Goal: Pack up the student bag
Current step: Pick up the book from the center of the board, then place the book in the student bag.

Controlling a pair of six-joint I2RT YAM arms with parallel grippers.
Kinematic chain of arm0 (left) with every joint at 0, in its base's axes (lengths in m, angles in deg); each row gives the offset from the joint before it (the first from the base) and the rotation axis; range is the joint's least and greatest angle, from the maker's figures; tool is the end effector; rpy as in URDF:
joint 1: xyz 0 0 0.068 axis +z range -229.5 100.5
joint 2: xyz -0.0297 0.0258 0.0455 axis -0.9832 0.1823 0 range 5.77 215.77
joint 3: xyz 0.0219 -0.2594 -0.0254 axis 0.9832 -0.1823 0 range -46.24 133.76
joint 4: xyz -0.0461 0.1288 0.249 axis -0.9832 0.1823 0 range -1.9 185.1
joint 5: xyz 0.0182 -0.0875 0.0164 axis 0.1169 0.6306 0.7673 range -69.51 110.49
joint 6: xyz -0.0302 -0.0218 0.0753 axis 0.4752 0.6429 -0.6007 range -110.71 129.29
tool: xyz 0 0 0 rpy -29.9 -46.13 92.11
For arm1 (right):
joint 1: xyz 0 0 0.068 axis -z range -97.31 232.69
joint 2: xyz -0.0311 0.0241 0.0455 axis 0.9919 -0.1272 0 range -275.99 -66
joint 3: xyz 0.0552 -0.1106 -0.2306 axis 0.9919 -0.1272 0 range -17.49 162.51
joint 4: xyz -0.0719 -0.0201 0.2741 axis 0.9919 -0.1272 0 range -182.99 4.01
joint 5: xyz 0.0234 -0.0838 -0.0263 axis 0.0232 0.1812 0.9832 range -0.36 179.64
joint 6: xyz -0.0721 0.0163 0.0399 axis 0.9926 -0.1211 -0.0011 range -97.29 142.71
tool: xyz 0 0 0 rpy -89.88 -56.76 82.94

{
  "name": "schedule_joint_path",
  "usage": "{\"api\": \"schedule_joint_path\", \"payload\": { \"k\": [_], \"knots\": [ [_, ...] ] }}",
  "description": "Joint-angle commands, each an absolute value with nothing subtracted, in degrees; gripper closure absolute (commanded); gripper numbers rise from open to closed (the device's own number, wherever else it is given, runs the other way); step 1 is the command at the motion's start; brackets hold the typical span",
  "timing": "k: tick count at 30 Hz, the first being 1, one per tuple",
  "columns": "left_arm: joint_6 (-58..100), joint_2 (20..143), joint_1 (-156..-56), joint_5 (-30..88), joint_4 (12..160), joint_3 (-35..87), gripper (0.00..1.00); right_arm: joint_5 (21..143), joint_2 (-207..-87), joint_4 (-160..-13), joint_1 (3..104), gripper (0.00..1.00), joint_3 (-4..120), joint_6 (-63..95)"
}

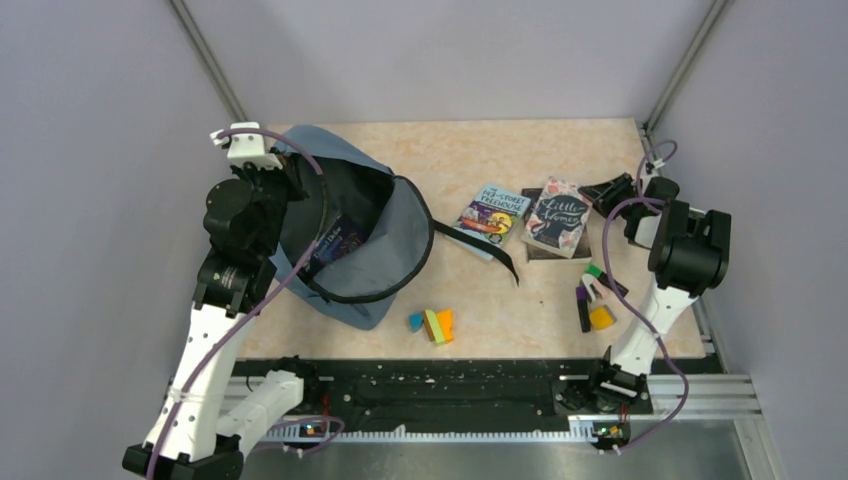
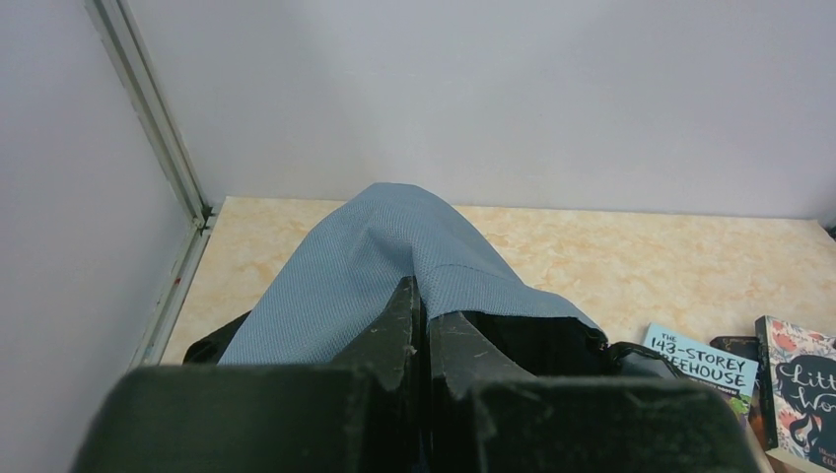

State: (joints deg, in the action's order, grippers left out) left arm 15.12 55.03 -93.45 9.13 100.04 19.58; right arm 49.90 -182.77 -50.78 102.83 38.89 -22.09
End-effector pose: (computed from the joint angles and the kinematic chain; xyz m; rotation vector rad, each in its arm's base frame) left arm 0.2380 -0.0442 0.4507 -0.0543 1.4921 -0.1310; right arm 0.4263 -0.1062 0.0790 0.6798 1.9144 0.9677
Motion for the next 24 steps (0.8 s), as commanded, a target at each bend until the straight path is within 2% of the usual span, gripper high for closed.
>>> {"api": "schedule_joint_path", "payload": {
  "k": [1, 4, 10, 13, 17, 24],
  "knots": [
    [14.69, 54.53, -93.29, 10.58, 96.09, 20.23, 1.0, 48.98, -180.17, -46.04, 102.96, 0.78, 40.37, -23.28],
    [14.59, 54.77, -93.29, 10.83, 96.39, 20.45, 1.0, 49.34, -177.95, -46.42, 102.99, 0.9, 40.25, -22.71],
    [14.66, 54.63, -93.29, 12.22, 96.32, 20.55, 1.0, 53.15, -169.95, -52.31, 102.99, 0.92, 40.79, -17.1],
    [14.9, 54.54, -93.29, 13.61, 96.36, 20.5, 1.0, 54.57, -164.51, -56.01, 102.83, 1.0, 40.59, -13.15],
    [14.45, 54.16, -93.25, 19.47, 95.25, 20.02, 1.0, 52.25, -156.08, -57.03, 100.94, 1.0, 39.72, -10.38],
    [14.56, 54.54, -93.29, 27.35, 94.86, 20.41, 1.0, 51.68, -138.35, -60.86, 89.57, 1.0, 43.27, -0.29]
  ]
}}
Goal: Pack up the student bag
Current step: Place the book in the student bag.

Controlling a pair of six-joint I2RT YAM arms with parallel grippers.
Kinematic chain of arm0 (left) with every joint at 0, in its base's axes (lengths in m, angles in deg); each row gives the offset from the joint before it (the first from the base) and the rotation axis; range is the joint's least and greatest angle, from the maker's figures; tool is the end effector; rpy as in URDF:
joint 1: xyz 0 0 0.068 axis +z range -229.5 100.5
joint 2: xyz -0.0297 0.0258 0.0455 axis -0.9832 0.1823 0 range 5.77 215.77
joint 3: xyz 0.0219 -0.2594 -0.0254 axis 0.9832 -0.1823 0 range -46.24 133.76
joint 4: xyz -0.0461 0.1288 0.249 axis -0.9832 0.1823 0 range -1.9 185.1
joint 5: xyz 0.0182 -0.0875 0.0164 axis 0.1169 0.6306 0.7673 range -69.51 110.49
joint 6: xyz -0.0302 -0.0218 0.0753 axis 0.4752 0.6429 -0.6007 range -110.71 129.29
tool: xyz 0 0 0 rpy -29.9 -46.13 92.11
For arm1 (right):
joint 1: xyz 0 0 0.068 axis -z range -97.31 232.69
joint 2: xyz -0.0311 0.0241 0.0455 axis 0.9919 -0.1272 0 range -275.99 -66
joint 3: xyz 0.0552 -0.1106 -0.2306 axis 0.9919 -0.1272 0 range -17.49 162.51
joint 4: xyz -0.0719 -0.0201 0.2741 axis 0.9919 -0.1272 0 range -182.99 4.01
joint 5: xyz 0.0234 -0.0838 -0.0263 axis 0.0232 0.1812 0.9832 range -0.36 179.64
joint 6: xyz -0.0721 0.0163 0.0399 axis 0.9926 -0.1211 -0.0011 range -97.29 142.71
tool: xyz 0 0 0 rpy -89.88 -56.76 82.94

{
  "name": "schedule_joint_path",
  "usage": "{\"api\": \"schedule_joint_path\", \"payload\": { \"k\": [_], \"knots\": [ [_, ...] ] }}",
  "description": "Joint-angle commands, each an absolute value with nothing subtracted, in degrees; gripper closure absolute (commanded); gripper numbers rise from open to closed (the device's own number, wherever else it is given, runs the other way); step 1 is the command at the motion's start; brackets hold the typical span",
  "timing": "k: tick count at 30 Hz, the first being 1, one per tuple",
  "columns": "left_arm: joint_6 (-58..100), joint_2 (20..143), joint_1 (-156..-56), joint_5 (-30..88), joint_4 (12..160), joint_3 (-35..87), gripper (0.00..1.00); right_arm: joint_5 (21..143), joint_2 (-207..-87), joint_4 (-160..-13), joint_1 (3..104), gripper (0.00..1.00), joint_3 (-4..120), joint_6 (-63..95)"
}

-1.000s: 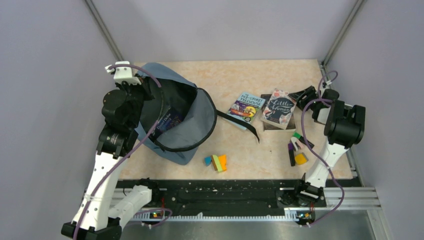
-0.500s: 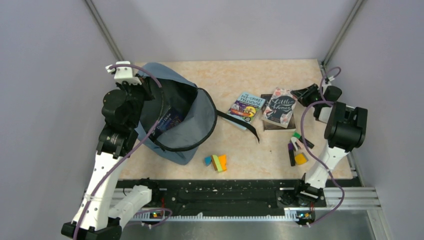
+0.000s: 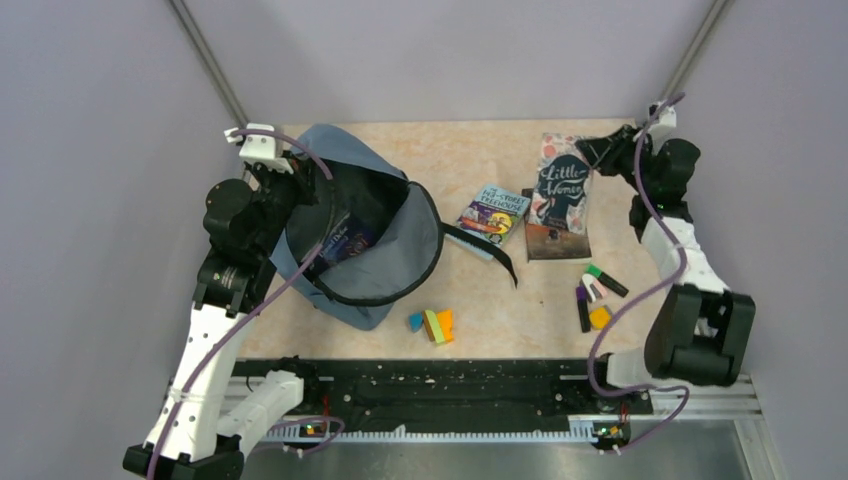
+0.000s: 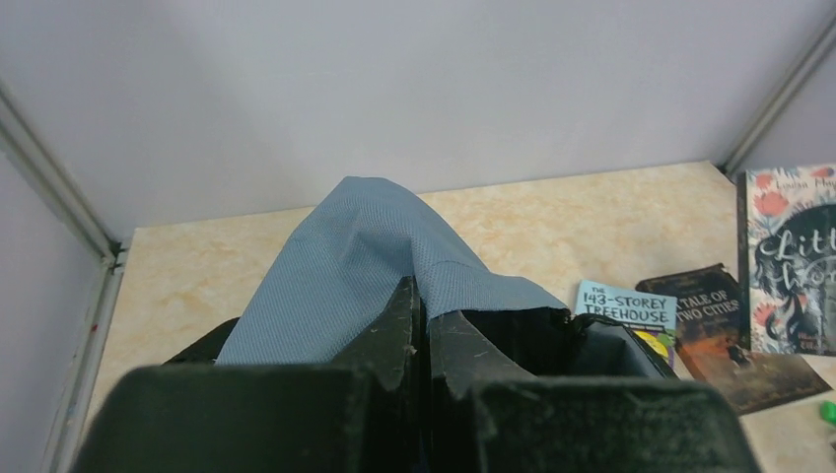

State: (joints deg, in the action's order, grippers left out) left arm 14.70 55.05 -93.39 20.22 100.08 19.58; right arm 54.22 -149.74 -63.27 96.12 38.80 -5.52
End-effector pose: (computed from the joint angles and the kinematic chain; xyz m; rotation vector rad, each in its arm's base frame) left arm 0.2362 -0.0581 0.4506 0.1071 1.4932 -0.2683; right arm 0.3915 -0.0496 0.2826 0.1307 1.6809 0.7042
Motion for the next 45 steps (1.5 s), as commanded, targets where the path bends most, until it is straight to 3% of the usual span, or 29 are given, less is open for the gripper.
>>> {"api": "schedule_joint_path", "payload": {
  "k": [1, 6, 12, 21, 30, 41, 45],
  "knots": [
    [14.63, 54.55, -93.29, 28.28, 94.89, 20.46, 1.0, 51.16, -136.27, -59.35, 87.99, 1.0, 43.66, -0.24],
    [15.18, 54.39, -93.29, 32.61, 94.47, 20.69, 1.0, 46.05, -130.38, -45.81, 79.15, 1.0, 44.43, -3.16],
    [15.59, 54.21, -93.29, 35.34, 94.34, 20.87, 1.0, 42.42, -132.33, -35.66, 69.69, 1.0, 48.49, -5.4],
    [16.4, 54.38, -93.29, 36.94, 94.03, 20.67, 1.0, 36.88, -141.84, -19.76, 57.19, 1.0, 55.19, -6.21],
    [16.95, 54.33, -93.29, 37.84, 93.7, 20.51, 1.0, 31.47, -152.88, -8.04, 50.91, 1.0, 63.21, -11.6],
    [18.17, 54.24, -93.29, 39.38, 92.9, 20.15, 1.0, 24.63, -161.07, -6.86, 48.78, 1.0, 66.63, -13.76],
    [18.33, 53.94, -93.29, 39.47, 92.89, 20.2, 1.0, 23.87, -158.03, -20.51, 48.7, 1.0, 62.51, -4.7]
  ]
}}
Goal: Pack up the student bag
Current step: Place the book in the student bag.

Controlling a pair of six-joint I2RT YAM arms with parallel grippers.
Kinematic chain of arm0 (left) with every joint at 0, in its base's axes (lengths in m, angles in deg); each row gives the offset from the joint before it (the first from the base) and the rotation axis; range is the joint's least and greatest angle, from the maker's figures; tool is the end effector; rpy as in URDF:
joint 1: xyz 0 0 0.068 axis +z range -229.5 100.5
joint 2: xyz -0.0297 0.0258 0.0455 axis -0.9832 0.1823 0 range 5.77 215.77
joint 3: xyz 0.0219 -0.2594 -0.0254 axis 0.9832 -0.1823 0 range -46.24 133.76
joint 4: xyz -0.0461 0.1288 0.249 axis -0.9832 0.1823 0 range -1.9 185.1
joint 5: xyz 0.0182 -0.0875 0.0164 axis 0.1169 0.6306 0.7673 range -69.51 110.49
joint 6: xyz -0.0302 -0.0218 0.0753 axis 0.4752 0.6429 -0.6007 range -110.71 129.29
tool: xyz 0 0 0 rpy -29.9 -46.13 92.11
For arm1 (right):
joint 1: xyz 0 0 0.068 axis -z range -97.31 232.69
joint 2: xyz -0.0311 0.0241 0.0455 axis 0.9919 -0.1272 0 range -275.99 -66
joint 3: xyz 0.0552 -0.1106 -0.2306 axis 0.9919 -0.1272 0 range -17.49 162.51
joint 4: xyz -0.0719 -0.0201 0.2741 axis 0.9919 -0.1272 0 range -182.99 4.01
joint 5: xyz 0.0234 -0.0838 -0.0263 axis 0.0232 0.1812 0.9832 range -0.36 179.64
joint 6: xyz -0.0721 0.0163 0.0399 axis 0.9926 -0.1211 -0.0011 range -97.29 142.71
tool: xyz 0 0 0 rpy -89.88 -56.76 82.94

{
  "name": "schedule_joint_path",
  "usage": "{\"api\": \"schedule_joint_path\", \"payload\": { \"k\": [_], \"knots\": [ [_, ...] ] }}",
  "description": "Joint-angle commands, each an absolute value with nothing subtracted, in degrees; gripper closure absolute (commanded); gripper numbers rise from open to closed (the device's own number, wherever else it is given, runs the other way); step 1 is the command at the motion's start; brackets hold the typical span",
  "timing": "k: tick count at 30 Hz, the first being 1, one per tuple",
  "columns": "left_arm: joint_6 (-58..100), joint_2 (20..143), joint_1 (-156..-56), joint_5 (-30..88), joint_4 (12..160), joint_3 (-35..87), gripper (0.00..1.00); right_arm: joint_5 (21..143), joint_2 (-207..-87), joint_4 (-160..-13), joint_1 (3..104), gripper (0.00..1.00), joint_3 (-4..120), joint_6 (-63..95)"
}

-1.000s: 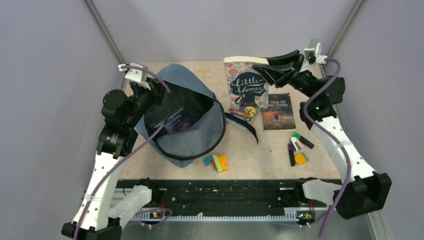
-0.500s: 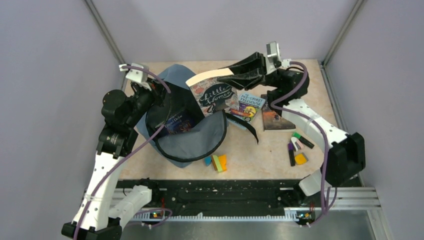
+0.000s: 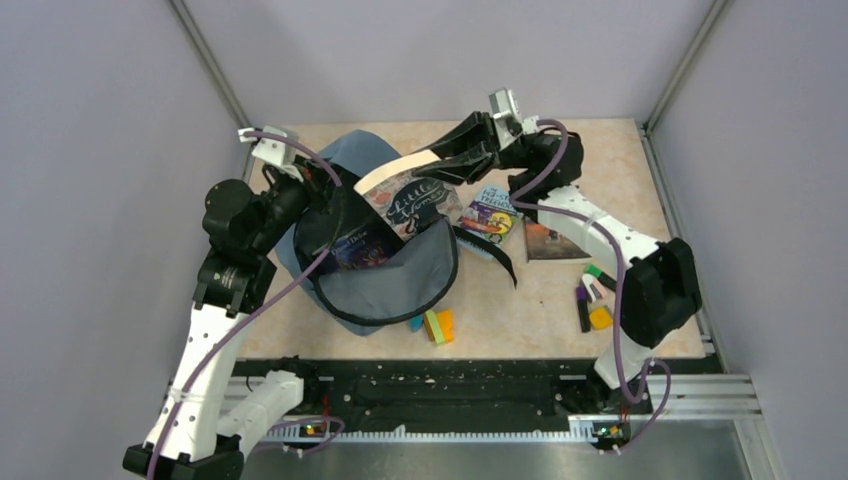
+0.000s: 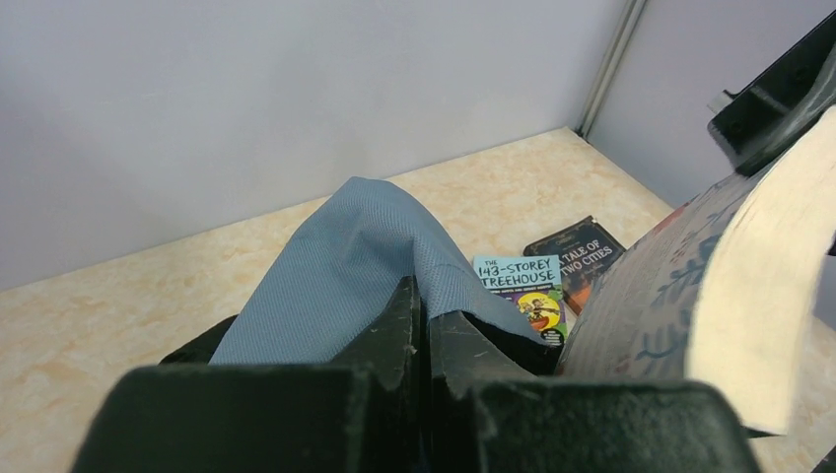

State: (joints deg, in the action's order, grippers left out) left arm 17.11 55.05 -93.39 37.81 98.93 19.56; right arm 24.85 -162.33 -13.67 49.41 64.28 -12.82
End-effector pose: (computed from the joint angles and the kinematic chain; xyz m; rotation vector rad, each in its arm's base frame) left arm 0.2274 -0.0788 0.4531 0.3267 1.4623 -0.5284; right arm 0.2807 0.2639 0.4438 -1.1896 0.5704 1.3555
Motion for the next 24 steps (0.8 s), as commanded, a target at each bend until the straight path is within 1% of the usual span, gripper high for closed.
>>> {"api": "schedule_joint_path", "payload": {
  "k": [1, 4, 7, 12, 16, 21, 24],
  "knots": [
    [18.34, 53.87, -93.29, 39.49, 92.85, 20.16, 1.0, 24.37, -156.64, -26.84, 48.56, 1.0, 61.33, 0.14],
    [18.47, 53.75, -93.27, 39.49, 92.75, 20.11, 1.0, 27.67, -152.31, -47.17, 47.31, 1.0, 60.14, 15.86],
    [18.67, 53.8, -93.29, 39.88, 92.53, 20.08, 1.0, 31.67, -150.54, -60.56, 45.09, 1.0, 60.74, 28.96],
    [18.7, 53.76, -93.29, 39.83, 92.56, 20.09, 1.0, 29.69, -154.36, -73.44, 43.66, 1.0, 67.9, 34.43],
    [18.44, 53.46, -93.29, 39.58, 92.58, 19.99, 1.0, 35.74, -156.6, -87.95, 39.62, 1.0, 73.54, 45.28],
    [18.43, 53.5, -93.29, 39.71, 92.5, 20.02, 1.0, 35.54, -159.07, -91.86, 38.02, 1.0, 75.66, 47.32],
    [18.44, 53.46, -93.29, 39.69, 92.48, 20.02, 1.0, 36.3, -161.05, -97.36, 36.51, 1.0, 78.79, 49.82]
  ]
}}
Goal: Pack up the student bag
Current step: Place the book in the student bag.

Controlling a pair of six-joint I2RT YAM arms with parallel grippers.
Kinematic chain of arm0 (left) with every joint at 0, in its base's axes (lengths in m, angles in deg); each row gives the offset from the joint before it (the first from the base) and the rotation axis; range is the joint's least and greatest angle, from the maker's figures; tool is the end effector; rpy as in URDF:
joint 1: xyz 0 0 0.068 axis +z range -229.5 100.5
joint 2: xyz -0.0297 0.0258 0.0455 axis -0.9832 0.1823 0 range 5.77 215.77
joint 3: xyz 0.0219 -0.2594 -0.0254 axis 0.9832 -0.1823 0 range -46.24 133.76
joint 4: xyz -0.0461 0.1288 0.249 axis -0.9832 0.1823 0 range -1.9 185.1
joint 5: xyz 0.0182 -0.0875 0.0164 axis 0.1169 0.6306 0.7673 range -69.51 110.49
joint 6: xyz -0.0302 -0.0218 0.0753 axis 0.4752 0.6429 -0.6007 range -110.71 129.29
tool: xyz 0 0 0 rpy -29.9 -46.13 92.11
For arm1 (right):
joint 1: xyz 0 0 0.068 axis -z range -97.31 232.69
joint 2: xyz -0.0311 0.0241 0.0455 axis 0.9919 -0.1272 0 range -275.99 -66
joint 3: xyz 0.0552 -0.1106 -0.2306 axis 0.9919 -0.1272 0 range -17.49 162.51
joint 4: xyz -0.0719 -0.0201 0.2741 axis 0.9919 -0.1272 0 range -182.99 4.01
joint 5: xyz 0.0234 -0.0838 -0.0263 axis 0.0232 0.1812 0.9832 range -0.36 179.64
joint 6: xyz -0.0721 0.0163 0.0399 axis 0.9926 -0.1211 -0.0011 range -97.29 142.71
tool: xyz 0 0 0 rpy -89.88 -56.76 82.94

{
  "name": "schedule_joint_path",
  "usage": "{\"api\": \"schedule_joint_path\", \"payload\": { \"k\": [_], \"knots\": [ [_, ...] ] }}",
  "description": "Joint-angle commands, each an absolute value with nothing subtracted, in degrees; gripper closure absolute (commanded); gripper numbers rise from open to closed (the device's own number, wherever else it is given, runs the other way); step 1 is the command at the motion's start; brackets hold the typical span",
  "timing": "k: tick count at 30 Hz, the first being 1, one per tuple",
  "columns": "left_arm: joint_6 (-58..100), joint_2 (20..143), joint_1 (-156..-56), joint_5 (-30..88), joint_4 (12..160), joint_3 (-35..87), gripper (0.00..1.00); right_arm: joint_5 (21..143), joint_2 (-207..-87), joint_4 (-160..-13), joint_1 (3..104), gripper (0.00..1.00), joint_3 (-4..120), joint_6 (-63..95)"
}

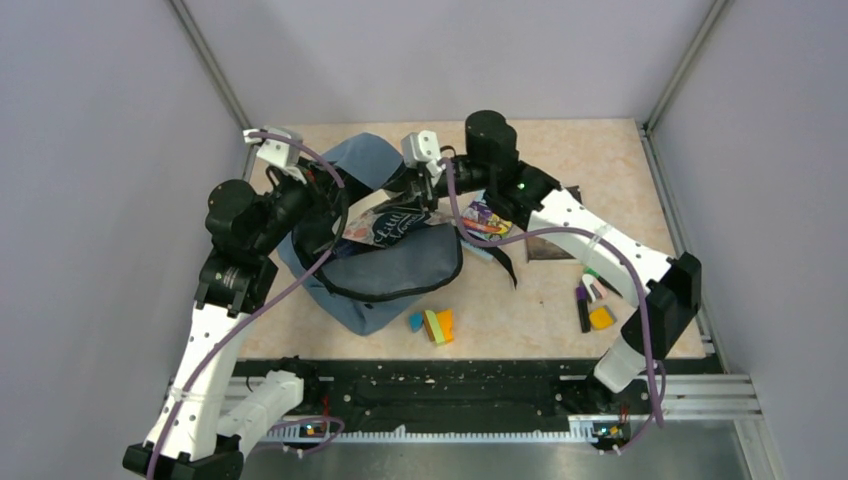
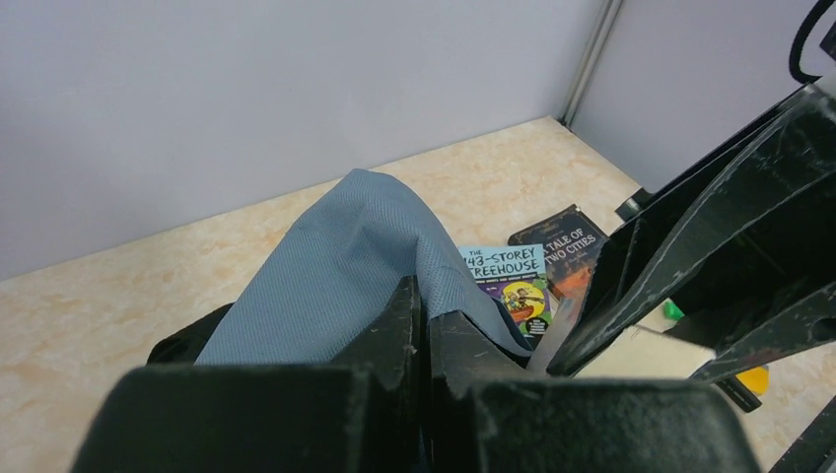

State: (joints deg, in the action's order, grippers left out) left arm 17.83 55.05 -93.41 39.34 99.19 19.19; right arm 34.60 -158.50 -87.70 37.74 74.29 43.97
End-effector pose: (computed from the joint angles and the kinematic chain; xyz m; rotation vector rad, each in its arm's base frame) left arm 0.2273 -0.0808 0.4499 0.3395 1.4739 -0.5588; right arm 0.2523 0.3371 0.4173 -1.4729 0.8628 1.0793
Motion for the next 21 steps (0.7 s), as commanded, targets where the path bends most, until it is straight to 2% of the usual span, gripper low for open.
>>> {"api": "schedule_joint_path", "payload": {
  "k": [1, 11, 15, 21],
  "knots": [
    [18.44, 53.49, -93.29, 39.65, 92.48, 19.99, 1.0, 36.77, -161.77, -98.35, 36.0, 1.0, 79.43, 50.13],
    [18.59, 53.66, -93.29, 39.81, 92.36, 19.94, 1.0, 41.85, -167.93, -118.66, 32.61, 1.0, 89.01, 57.78],
    [18.55, 53.58, -93.29, 39.59, 92.3, 19.79, 1.0, 45.05, -168.75, -119.07, 31.9, 0.99, 88.52, 57.75],
    [18.35, 53.95, -93.29, 39.42, 92.31, 19.63, 1.0, 46.4, -167.22, -114.84, 31.83, 0.61, 86.06, 54.93]
  ]
}}
